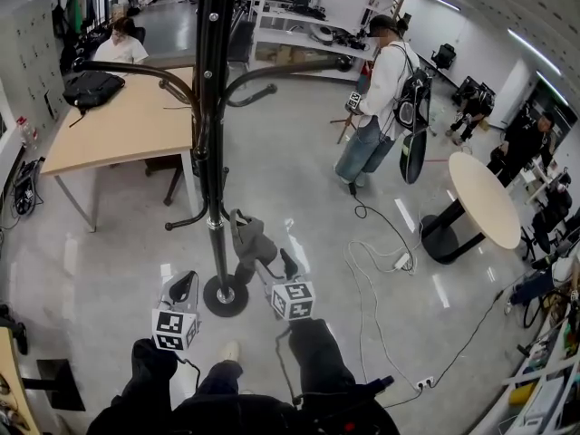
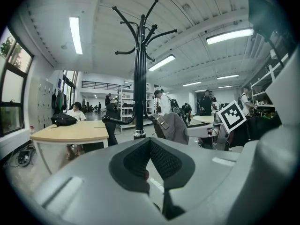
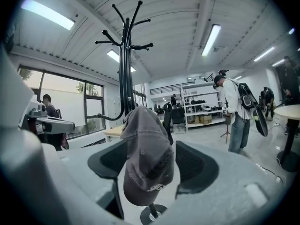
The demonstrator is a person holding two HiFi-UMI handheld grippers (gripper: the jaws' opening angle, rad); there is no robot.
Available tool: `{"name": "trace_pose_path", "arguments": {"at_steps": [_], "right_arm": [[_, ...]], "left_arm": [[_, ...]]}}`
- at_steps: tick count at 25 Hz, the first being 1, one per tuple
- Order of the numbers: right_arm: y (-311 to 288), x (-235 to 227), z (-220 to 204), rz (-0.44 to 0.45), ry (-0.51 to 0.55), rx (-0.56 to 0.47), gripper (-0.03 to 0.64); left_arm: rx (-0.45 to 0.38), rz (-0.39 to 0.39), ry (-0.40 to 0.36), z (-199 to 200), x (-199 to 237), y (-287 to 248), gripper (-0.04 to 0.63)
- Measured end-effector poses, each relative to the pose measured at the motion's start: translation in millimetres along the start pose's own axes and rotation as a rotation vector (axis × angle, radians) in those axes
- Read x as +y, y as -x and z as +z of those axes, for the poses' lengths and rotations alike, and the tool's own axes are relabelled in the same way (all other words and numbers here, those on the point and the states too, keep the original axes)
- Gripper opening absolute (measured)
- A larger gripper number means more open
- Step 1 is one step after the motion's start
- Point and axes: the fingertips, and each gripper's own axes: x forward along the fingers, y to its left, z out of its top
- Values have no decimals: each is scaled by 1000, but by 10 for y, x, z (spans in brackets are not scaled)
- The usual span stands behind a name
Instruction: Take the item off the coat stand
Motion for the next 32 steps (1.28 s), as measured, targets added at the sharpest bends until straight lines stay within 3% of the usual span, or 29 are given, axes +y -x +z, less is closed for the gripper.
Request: {"name": "trace_pose_path", "arguments": {"at_steps": [9, 24, 32], "right_arm": [[-69, -12, -118, 1, -42, 34, 318], [-68, -69, -128, -7, -47, 42, 140], [-69, -31, -130, -1, -60, 43, 95]], "left_arm": [[5, 12, 4, -34, 61, 16, 3], [9, 23, 2, -35, 83, 39, 3], [14, 28, 4, -42, 109, 75, 3]]}}
